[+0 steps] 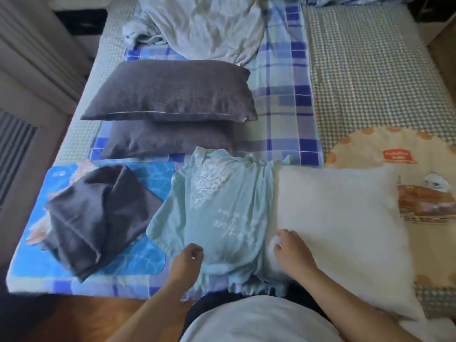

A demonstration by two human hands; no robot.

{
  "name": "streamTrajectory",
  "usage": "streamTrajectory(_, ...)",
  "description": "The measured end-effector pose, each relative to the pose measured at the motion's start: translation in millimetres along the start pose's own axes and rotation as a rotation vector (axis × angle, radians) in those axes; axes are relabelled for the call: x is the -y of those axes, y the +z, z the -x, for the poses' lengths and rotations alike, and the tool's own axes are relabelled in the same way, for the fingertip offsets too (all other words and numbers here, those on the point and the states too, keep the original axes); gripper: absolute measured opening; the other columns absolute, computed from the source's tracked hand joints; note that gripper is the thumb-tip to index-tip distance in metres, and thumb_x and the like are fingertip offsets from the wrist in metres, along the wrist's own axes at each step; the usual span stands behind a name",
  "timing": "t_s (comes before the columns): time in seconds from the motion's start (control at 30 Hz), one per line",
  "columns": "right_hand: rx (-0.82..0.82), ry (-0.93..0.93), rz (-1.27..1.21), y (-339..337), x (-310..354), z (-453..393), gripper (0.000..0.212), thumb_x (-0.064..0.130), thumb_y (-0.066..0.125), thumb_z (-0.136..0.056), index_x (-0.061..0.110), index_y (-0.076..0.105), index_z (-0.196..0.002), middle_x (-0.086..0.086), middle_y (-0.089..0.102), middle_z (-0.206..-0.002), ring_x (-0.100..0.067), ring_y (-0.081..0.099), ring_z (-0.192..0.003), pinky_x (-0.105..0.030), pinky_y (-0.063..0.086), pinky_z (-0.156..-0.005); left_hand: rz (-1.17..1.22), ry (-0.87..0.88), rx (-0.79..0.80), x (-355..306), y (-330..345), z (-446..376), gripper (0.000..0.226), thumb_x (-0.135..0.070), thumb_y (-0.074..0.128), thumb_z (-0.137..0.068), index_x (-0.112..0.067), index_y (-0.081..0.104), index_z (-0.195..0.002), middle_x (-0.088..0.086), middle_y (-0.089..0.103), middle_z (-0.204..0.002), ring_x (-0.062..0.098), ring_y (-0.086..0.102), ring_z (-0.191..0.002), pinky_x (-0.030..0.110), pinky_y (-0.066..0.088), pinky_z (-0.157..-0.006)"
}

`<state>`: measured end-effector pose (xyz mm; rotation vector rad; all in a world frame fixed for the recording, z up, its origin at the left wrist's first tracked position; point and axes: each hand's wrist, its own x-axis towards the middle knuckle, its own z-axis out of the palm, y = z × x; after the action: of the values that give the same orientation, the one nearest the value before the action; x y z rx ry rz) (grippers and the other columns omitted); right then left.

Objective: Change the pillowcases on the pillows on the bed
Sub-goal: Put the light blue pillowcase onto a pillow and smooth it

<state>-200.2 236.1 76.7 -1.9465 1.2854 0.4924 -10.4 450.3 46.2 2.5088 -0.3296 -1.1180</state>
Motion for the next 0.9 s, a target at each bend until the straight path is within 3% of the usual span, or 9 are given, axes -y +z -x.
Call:
streamTrajectory(0.07,0.062,0.045,-0.152,14,23,5,0.03,0.022,0.057,-0.093,0.018,0.056,-0.123,0.0,0.061,-0.115,-0.022,0.061,-0.107,-0.032,0.048,-0.085,-0.043,-0.047,-0.002,26,-18,-17,0.01,-0.02,0.061,-0.096,-0.023,0.068,-0.103,0.002,0.069,-0.1,0.028,0.065,-0.102,0.033,0.048,-0.085)
streamTrajectory(0.13,0.104,0.101,-0.384,33,46,13,0.029,0.02,0.067,-0.086,0.023,0.055,-0.113,0.005,0.066,-0.107,-0.014,0.064,-0.095,-0.028,0.052,-0.079,-0.117,-0.059,0.028,42,-28,-37,0.023,-0.025,0.059,-0.098,-0.016,0.065,-0.119,0.005,0.069,-0.114,0.028,0.062,-0.11,0.031,0.045,-0.084)
streamTrajectory(0.23,0.208,0.132,-0.592,64,66,25,0.032,0.012,0.072,-0.085,0.02,0.059,-0.113,0.005,0.071,-0.107,-0.014,0.068,-0.098,-0.025,0.055,-0.078,-0.067,-0.021,0.051,46,-32,-62,0.032,-0.026,0.058,-0.099,-0.012,0.06,-0.128,0.01,0.067,-0.121,0.028,0.061,-0.106,0.033,0.046,-0.085)
streamTrajectory(0.3,0.193,0.154,-0.335,69,53,28,0.022,0.017,0.065,-0.093,0.016,0.063,-0.115,-0.001,0.071,-0.113,-0.024,0.067,-0.107,-0.032,0.054,-0.088,-0.054,0.031,0.059,42,-30,-72,0.037,-0.025,0.057,-0.101,-0.013,0.054,-0.136,0.011,0.061,-0.128,0.026,0.06,-0.107,0.033,0.045,-0.084)
streamTrajectory(0.43,-0.311,0.355,0.012,39,-10,33,0.023,0.027,0.053,-0.1,0.008,0.067,-0.103,-0.015,0.069,-0.101,-0.037,0.064,-0.095,-0.04,0.052,-0.077,-0.164,0.16,0.065,41,-30,-83,0.05,-0.021,0.05,-0.103,-0.016,0.037,-0.151,0.011,0.042,-0.148,0.029,0.051,-0.127,0.04,0.044,-0.099)
streamTrajectory(0.57,-0.356,0.158,0.114,35,-8,32,0.016,0.025,0.061,-0.096,0.01,0.065,-0.094,-0.007,0.062,-0.094,-0.029,0.058,-0.091,-0.038,0.049,-0.076,-0.126,0.109,0.091,51,-33,-109,0.055,-0.021,0.048,-0.104,-0.013,0.031,-0.156,0.016,0.038,-0.155,0.035,0.041,-0.139,0.045,0.036,-0.114)
streamTrajectory(0.73,-0.295,0.192,-0.124,55,10,19,0.01,0.023,0.063,-0.09,0.018,0.055,-0.095,0.0,0.061,-0.091,-0.022,0.06,-0.083,-0.04,0.053,-0.074,-0.084,0.101,0.093,55,-17,-143,0.046,-0.021,0.052,-0.099,-0.022,0.048,-0.146,0.016,0.063,-0.13,0.04,0.054,-0.122,0.044,0.046,-0.1)
streamTrajectory(0.8,-0.269,0.177,-0.209,57,18,18,0.02,0.017,0.061,-0.092,0.02,0.054,-0.11,0.003,0.062,-0.098,-0.021,0.06,-0.089,-0.034,0.049,-0.075,0.004,0.086,0.058,47,-6,-150,0.028,-0.019,0.058,-0.093,-0.025,0.067,-0.119,0.013,0.072,-0.111,0.037,0.063,-0.108,0.042,0.051,-0.091)
streamTrajectory(0.9,-0.241,0.182,-0.217,56,19,18,0.028,0.016,0.059,-0.094,0.02,0.054,-0.121,0.001,0.063,-0.106,-0.023,0.061,-0.096,-0.032,0.047,-0.079,0.081,0.077,-0.019,42,6,-149,0.011,-0.014,0.063,-0.09,-0.017,0.074,-0.093,0.015,0.073,-0.102,0.035,0.066,-0.099,0.037,0.049,-0.084)
